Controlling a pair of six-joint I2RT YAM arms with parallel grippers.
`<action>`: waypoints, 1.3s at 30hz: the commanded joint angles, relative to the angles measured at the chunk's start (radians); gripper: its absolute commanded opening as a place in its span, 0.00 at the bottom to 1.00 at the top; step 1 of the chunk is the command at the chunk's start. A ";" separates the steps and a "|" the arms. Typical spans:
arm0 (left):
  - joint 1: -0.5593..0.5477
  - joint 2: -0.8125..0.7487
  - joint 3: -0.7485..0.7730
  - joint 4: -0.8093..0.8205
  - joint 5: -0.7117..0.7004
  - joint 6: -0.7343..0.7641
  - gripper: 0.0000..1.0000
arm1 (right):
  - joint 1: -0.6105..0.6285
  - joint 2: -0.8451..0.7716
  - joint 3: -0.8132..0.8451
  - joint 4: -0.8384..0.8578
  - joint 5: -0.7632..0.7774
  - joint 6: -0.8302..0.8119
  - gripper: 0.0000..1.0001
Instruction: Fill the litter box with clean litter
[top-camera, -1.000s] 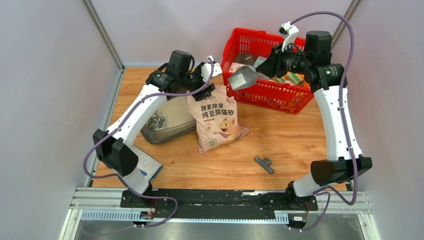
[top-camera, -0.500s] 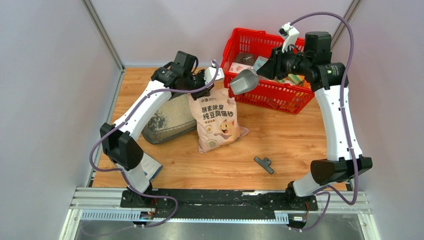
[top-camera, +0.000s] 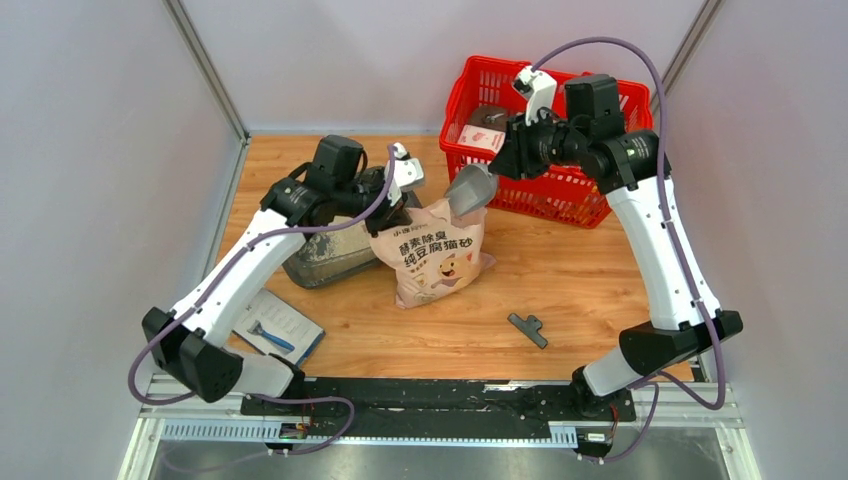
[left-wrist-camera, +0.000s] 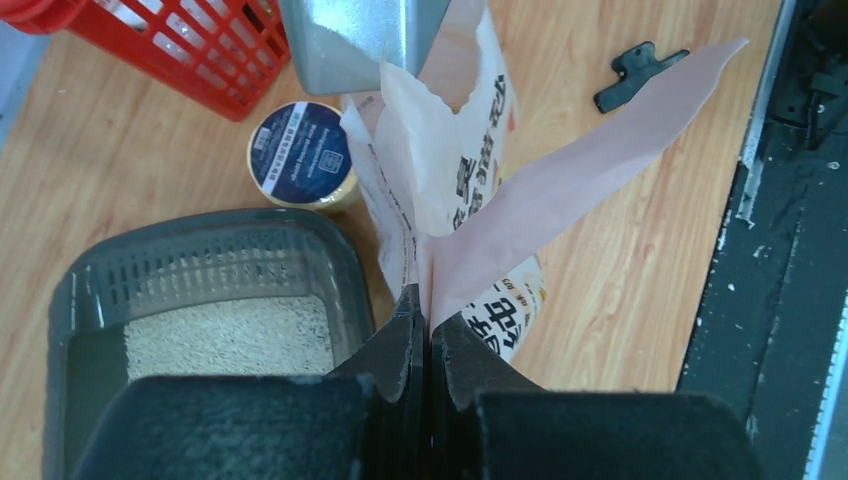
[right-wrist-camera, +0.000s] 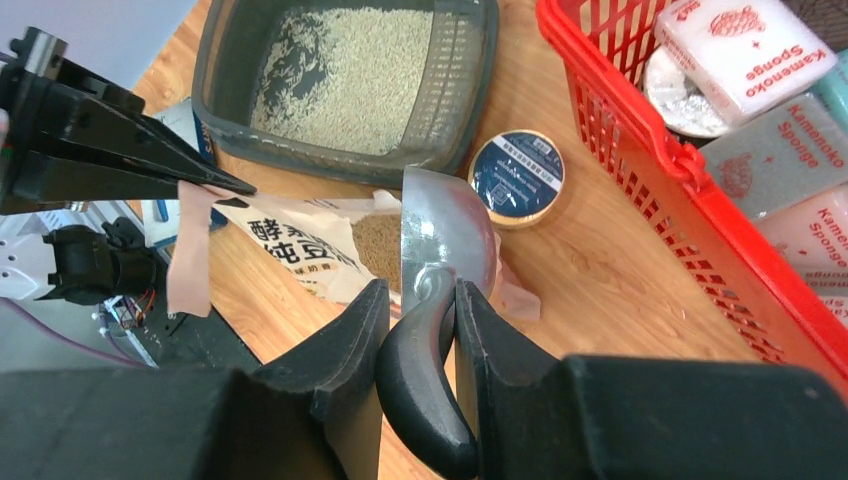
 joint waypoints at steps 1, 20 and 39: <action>0.004 -0.111 -0.028 0.125 0.029 -0.085 0.00 | 0.020 -0.054 0.039 -0.042 0.058 0.004 0.00; -0.002 -0.333 -0.123 0.214 0.036 -0.123 0.00 | 0.227 0.173 0.110 -0.149 0.359 0.007 0.00; -0.022 -0.372 -0.222 0.358 0.002 -0.096 0.00 | 0.373 0.199 -0.081 -0.070 0.462 0.108 0.00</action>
